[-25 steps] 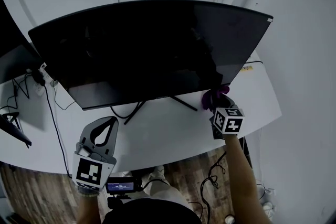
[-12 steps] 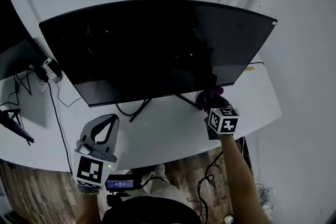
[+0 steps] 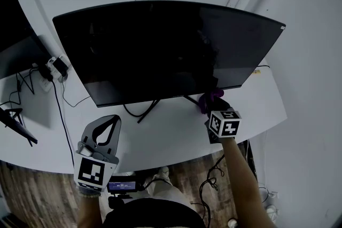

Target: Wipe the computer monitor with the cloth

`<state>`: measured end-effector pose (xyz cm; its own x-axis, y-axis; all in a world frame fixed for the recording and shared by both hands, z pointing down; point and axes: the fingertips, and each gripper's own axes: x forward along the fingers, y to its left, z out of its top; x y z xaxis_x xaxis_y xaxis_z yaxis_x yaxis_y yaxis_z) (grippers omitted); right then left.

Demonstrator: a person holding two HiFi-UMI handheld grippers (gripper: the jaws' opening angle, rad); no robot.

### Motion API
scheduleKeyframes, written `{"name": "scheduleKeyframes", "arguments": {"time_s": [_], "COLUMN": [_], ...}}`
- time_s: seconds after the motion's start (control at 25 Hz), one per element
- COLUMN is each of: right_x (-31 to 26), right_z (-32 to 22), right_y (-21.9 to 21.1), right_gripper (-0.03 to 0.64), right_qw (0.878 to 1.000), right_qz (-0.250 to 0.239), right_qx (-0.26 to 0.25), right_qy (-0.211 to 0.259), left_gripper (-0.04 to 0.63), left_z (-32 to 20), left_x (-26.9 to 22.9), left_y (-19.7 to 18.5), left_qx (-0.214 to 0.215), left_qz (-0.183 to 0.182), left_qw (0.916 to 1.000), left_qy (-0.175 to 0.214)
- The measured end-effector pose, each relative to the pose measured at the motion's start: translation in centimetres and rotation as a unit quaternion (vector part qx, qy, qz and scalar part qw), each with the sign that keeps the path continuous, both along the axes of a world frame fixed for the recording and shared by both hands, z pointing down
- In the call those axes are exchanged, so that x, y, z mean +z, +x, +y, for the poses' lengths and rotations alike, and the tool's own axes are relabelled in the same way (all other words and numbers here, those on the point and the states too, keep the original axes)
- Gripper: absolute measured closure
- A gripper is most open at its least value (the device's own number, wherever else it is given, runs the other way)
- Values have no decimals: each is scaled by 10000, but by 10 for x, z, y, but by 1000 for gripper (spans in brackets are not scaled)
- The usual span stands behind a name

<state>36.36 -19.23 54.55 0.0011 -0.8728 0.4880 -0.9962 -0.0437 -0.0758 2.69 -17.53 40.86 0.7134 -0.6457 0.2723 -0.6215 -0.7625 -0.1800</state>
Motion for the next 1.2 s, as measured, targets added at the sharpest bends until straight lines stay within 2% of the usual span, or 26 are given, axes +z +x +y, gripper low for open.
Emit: {"name": "scheduleKeyframes", "arguments": {"time_s": [0.4, 0.68, 0.96, 1.2], "right_x": [-2, -3, -3, -4], "right_z": [-6, -9, -14, -18], "right_y": [-49, -89, -127, -154], "right_gripper": [557, 557, 557, 557], "right_qw": [9995, 9985, 9973, 9970], "right_qz": [-291, 126, 24, -145], "right_qx": [-82, -536, -738, -763], "right_qy": [56, -29, -17, 16], "left_gripper": [591, 591, 591, 591], "left_z": [-2, -3, -6, -7], "left_x": [-1, -6, -11, -1], "left_y": [-30, -49, -66, -88], "left_qx": [-37, -55, -85, -149], "left_qz": [48, 80, 133, 3], "left_qw": [10000, 9999, 9998, 9999], "left_qy": [0, 40, 72, 18]}}
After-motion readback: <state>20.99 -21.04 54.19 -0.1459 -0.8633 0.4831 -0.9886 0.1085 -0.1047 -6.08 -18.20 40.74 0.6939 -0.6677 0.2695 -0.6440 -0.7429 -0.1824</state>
